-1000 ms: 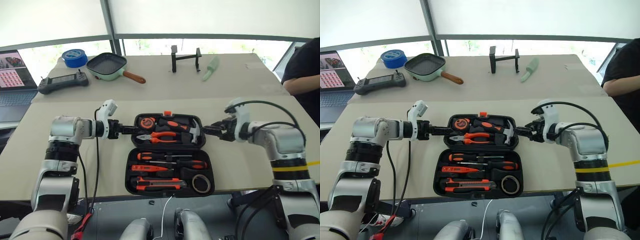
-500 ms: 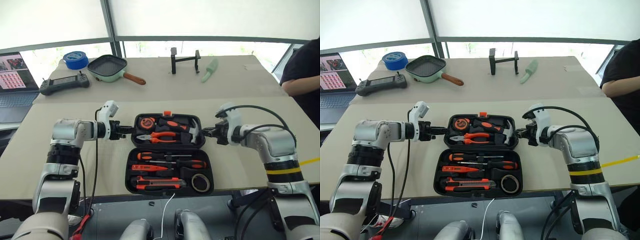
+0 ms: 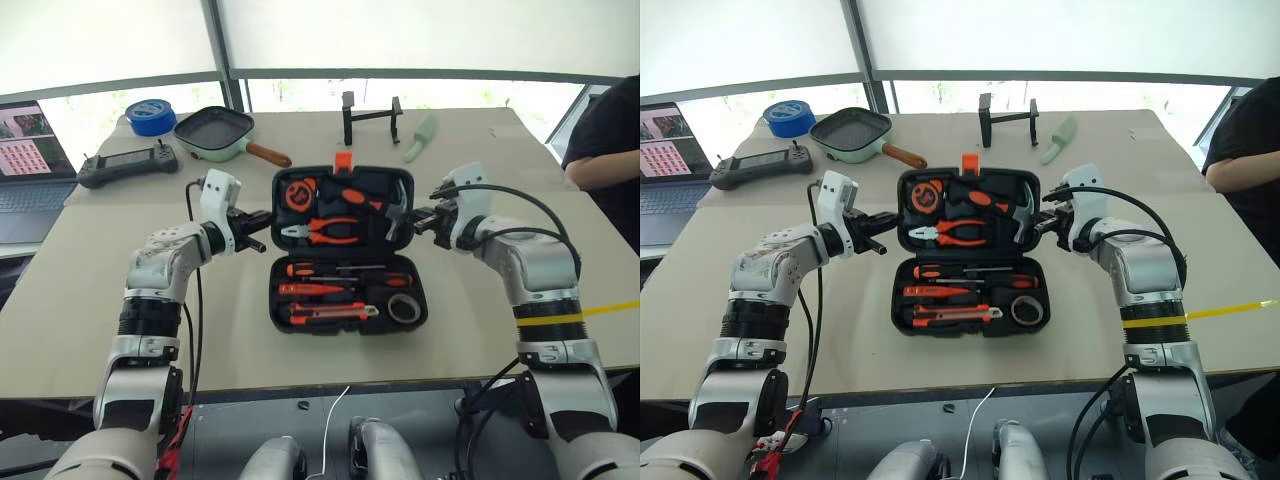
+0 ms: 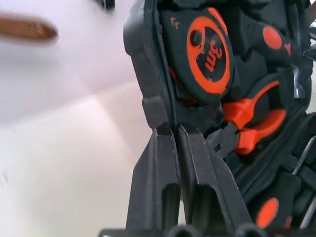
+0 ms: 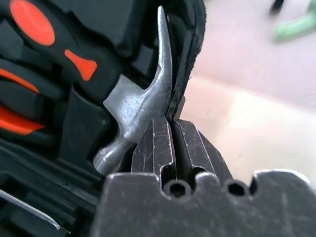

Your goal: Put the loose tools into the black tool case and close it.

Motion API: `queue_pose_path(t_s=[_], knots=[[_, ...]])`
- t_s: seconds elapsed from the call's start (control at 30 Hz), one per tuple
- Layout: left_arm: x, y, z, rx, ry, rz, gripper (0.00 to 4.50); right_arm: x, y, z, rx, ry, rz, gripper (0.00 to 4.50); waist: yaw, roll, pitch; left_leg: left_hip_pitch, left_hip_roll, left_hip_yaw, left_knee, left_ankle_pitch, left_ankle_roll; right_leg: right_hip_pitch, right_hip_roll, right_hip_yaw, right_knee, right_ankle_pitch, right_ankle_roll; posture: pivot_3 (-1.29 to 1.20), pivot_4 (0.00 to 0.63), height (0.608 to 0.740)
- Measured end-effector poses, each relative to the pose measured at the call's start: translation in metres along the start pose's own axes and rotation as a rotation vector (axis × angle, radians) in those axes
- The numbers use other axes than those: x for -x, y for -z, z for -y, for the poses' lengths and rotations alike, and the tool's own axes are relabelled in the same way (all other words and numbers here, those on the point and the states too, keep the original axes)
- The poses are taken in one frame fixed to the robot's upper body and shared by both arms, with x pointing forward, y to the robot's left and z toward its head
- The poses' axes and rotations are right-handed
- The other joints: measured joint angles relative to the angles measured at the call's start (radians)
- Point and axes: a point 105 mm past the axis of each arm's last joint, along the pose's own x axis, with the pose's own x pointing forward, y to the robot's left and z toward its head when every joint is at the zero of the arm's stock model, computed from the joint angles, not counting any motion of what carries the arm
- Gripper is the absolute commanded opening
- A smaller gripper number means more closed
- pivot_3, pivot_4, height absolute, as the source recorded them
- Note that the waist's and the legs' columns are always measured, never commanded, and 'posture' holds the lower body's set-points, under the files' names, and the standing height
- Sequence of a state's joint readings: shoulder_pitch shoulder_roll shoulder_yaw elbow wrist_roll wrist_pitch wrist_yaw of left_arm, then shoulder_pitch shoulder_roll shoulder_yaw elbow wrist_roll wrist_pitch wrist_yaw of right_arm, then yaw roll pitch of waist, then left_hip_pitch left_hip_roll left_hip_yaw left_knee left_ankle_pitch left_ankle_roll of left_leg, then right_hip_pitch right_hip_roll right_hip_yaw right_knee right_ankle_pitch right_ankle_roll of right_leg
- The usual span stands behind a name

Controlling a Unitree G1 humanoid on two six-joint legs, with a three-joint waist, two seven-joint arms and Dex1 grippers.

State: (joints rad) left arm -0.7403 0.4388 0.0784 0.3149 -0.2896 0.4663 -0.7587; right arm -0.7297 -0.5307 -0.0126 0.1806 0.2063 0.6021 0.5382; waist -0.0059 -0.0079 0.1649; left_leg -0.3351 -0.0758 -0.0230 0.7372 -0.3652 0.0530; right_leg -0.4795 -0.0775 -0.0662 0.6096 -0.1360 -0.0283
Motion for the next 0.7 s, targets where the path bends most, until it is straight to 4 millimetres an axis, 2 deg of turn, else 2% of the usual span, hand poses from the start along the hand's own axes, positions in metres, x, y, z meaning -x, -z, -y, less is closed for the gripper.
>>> queue_pose_path(t_s=[0.1, 0.2, 0.27, 0.37, 0.43, 0.5, 0.53, 0.57, 0.6, 0.63, 0.67, 0.7], knots=[[0.01, 0.012, 0.009, -0.14, 0.012, 0.027, 0.01, 0.01, 0.006, -0.008, 0.094, -0.003, 0.069, 0.0, -0.008, 0.0, 0.0, 0.001, 0.0, 0.0, -0.002, 0.0, 0.0, -0.001, 0.0, -0.002, -0.001, 0.0, 0.0, 0.0, 0.15, 0.74], [0.02, 0.016, 0.017, -0.274, 0.02, 0.06, 0.01, 0.021, 0.012, -0.013, 0.178, 0.015, 0.129, 0.0, -0.007, 0.0, 0.0, 0.002, -0.001, 0.0, -0.003, 0.0, 0.0, 0.003, 0.0, -0.002, -0.004, 0.0, 0.0, 0.0, 0.15, 0.74], [0.025, 0.021, 0.021, -0.339, 0.021, 0.072, 0.01, 0.027, 0.018, -0.017, 0.21, 0.022, 0.151, 0.0, -0.005, 0.0, -0.001, 0.007, 0.0, 0.0, -0.004, 0.0, 0.0, 0.008, 0.001, -0.001, -0.011, 0.0, 0.0, 0.0, 0.15, 0.74], [0.033, 0.03, 0.028, -0.423, 0.002, 0.09, 0.01, 0.04, 0.034, -0.023, 0.286, 0.047, 0.188, 0.0, 0.004, 0.001, -0.002, 0.023, 0.002, 0.0, -0.01, 0.0, -0.001, 0.023, 0.002, 0.003, -0.015, -0.001, 0.001, 0.0, 0.15, 0.74], [0.039, 0.037, 0.034, -0.432, -0.004, 0.095, 0.01, 0.052, 0.044, -0.03, 0.338, 0.051, 0.222, 0.0, 0.008, 0.001, -0.002, 0.025, 0.002, 0.0, -0.012, 0.0, -0.001, 0.024, 0.002, 0.005, -0.015, -0.001, 0.001, 0.0, 0.15, 0.74], [0.044, 0.04, 0.04, -0.429, -0.003, 0.095, 0.69, 0.065, 0.053, -0.035, 0.384, 0.035, 0.239, 0.72, 0.011, 0.001, -0.002, 0.025, 0.003, 0.001, -0.013, 0.0, 0.0, 0.023, 0.003, 0.006, -0.014, -0.001, 0.001, 0.0, 0.15, 0.74], [0.047, 0.043, 0.041, -0.415, -0.001, 0.082, 0.89, 0.072, 0.056, -0.036, 0.398, 0.022, 0.23, 0.92, 0.013, 0.001, -0.002, 0.025, 0.003, 0.001, -0.013, 0.0, 0.0, 0.022, 0.003, 0.007, -0.014, -0.001, 0.001, 0.0, 0.15, 0.74], [0.053, 0.047, 0.042, -0.387, -0.002, 0.062, 1.31, 0.08, 0.065, -0.036, 0.39, 0.009, 0.201, 1.28, 0.013, 0.001, -0.002, 0.025, 0.003, 0.001, -0.014, 0.0, 0.0, 0.022, 0.003, 0.007, -0.015, -0.001, 0.001, 0.0, 0.15, 0.74], [0.065, 0.054, 0.042, -0.348, 0.005, 0.016, 1.69, 0.093, 0.076, -0.036, 0.355, -0.009, 0.151, 1.62, 0.013, 0.001, -0.002, 0.024, 0.003, 0.002, -0.015, 0.0, 0.0, 0.02, 0.003, 0.007, -0.015, -0.001, 0.001, 0.0, 0.15, 0.74], [0.073, 0.057, 0.04, -0.332, 0.002, -0.014, 1.92, 0.099, 0.082, -0.035, 0.339, -0.014, 0.12, 1.86, 0.014, 0.001, -0.002, 0.022, 0.003, 0.002, -0.016, 0.0, 0.0, 0.019, 0.003, 0.007, -0.015, -0.001, 0.001, 0.0, 0.15, 0.74], [0.085, 0.057, 0.038, -0.276, 0.017, -0.055, 2.39, 0.11, 0.084, -0.031, 0.29, -0.035, 0.083, 2.27, 0.013, 0.001, -0.002, 0.02, 0.003, 0.002, -0.015, 0.0, 0.0, 0.017, 0.003, 0.007, -0.015, -0.001, 0.001, 0.0, 0.15, 0.74], [0.089, 0.055, 0.039, -0.263, 0.031, -0.066, 2.53, 0.115, 0.083, -0.031, 0.284, -0.05, 0.073, 2.28, 0.012, 0.001, -0.002, 0.018, 0.003, 0.002, -0.014, 0.0, 0.001, 0.016, 0.003, 0.007, -0.015, -0.001, 0.001, 0.0, 0.15, 0.74]])
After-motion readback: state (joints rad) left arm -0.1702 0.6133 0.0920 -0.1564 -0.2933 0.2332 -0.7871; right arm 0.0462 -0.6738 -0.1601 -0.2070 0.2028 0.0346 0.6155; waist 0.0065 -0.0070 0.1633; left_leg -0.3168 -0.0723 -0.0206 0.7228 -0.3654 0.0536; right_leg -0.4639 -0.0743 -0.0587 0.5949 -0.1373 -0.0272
